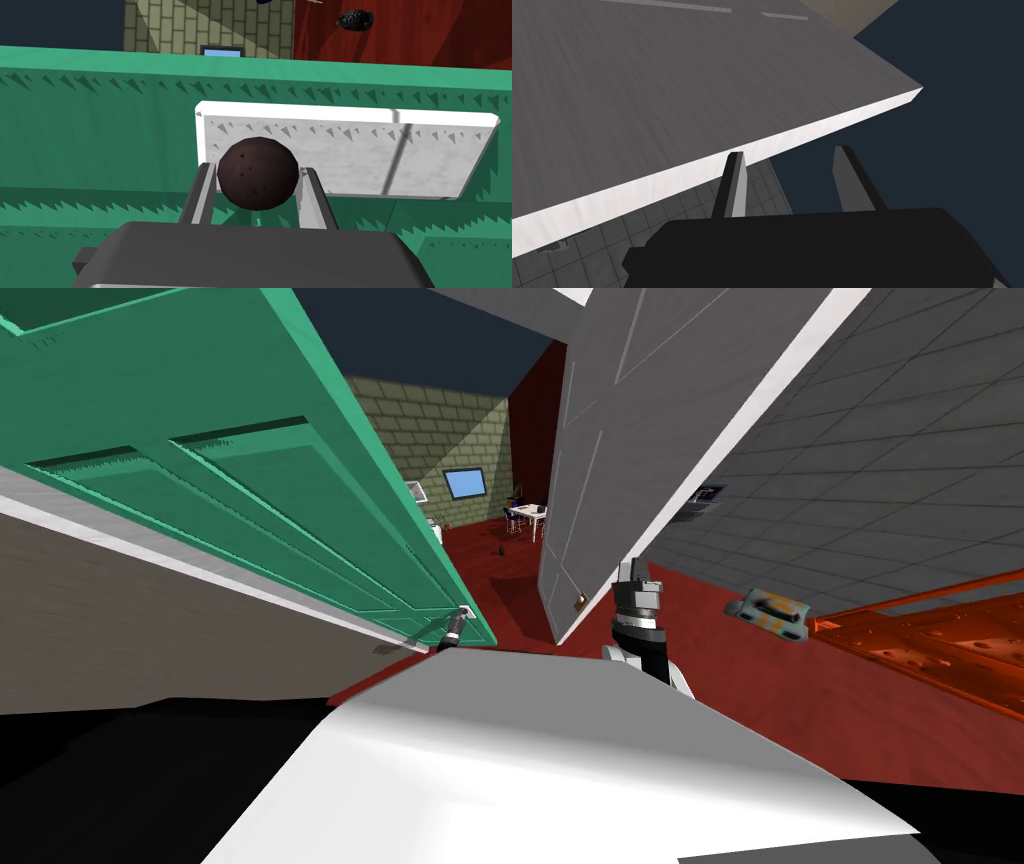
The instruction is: Pull the door open
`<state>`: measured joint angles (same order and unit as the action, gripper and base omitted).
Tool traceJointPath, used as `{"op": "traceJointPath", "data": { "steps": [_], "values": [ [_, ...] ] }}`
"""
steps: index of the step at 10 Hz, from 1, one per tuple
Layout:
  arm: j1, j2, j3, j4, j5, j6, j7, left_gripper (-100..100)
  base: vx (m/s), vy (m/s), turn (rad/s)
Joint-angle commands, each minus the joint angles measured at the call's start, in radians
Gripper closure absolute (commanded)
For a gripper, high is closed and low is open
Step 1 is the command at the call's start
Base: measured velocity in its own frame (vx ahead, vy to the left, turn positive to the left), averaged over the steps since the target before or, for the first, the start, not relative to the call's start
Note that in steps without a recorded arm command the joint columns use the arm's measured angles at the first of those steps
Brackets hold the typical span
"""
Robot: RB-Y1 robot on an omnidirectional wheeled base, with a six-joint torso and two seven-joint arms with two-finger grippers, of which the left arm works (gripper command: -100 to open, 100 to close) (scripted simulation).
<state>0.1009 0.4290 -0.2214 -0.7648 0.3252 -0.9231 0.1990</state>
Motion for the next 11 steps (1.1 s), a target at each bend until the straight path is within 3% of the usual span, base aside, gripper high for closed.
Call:
{"op": "traceJointPath", "data": {
  "steps": [1,3,4,5,11],
  "values": [
    [0.012,0.014,-0.025,0.009,-0.007,-0.031,0.023,100,-0.215,0.069,-0.108],
    [0.032,0.035,-0.047,0.002,-0.012,-0.056,0.045,100,-0.214,0.039,-0.105],
    [0.027,0.03,-0.037,0.002,-0.009,-0.042,0.034,100,-0.091,0.009,-0.011],
    [0.051,0.047,-0.059,0.007,-0.01,-0.077,0.049,100,-0.147,0.042,-0.153],
    [0.115,0.103,-0.121,0.008,-0.009,-0.185,0.091,100,-0.174,0.059,-0.113]
  ]
}}
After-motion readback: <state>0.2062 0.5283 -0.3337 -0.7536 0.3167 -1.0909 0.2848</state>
